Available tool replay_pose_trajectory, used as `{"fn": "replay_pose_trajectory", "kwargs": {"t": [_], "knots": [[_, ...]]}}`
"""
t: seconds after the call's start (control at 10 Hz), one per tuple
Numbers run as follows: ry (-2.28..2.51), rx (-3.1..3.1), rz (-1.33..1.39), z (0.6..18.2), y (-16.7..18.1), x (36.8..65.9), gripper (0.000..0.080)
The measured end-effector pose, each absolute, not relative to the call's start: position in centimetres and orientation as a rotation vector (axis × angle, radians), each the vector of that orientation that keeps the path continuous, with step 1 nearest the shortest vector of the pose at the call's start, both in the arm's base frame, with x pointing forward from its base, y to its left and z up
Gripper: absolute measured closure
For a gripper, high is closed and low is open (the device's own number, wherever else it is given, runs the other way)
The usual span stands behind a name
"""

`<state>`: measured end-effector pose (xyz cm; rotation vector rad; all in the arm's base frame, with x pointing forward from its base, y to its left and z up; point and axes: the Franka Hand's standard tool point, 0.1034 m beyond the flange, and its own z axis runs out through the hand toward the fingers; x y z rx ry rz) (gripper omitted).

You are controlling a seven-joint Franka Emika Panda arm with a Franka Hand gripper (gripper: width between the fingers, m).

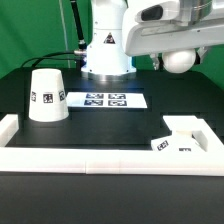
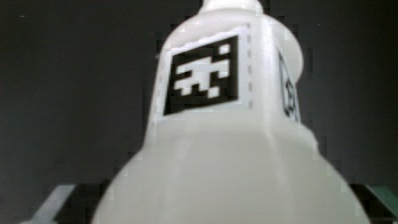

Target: Assemble lamp

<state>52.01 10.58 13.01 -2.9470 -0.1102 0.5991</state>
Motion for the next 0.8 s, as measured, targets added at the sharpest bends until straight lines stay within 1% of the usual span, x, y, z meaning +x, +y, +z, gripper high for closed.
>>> {"fn": "replay_pose_trajectory", "kwargs": {"t": [0.1,0.3,0.5,0.6,0.7,0.8], "knots": [[-0.134,-2.963,0.497,13.4,10.0,52.9,0.0223],[-0.130,-2.990,0.307,15.6,9.7,55.1,0.0223],[-0.125,-3.004,0.141,17.0,9.4,56.6,0.0223],[-0.118,-3.015,-0.001,16.7,9.3,57.1,0.0223],[-0.113,-3.020,-0.073,16.4,9.2,56.8,0.0223],[-0.104,-3.021,-0.213,16.5,8.9,57.5,0.0223]]}}
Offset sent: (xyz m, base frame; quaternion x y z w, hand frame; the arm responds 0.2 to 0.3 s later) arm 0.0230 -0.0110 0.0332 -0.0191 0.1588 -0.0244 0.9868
